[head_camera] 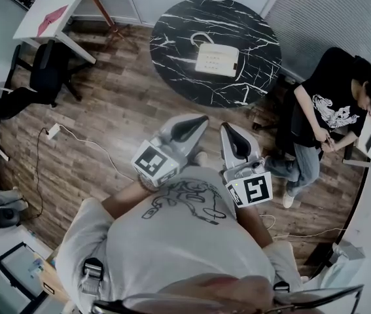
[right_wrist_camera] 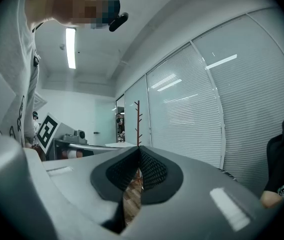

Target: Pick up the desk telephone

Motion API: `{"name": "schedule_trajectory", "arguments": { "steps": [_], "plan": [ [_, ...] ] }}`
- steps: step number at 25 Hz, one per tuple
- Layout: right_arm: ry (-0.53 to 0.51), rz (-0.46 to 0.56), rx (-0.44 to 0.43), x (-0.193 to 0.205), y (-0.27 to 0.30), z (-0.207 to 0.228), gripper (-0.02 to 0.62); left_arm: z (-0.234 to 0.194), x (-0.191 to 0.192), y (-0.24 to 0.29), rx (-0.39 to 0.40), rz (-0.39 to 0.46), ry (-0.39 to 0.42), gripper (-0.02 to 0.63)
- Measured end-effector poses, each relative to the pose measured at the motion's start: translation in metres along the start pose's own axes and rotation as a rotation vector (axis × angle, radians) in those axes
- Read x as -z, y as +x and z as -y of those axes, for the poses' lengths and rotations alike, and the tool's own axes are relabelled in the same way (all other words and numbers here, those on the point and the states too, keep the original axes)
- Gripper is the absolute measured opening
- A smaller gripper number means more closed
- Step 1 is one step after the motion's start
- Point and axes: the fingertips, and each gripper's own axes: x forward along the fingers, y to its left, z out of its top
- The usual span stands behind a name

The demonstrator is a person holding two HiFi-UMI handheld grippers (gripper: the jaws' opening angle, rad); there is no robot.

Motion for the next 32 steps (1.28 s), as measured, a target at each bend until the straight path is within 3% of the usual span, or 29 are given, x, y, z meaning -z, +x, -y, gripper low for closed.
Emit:
{"name": "schedule_trajectory", "arguments": {
  "steps": [19,32],
  "plan": [
    [0.007,-0.018,-0.052,0.008,-0.038,0.038,0.006,0.031,0.012,0.044,-0.049,0.009,-0.003,0.002],
    [0.014,-0.021,-0.072,0.017,-0.034,0.052,0.006,0.025,0.023,0.056,-0.08,-0.002,-0.009,0.002]
  ]
}}
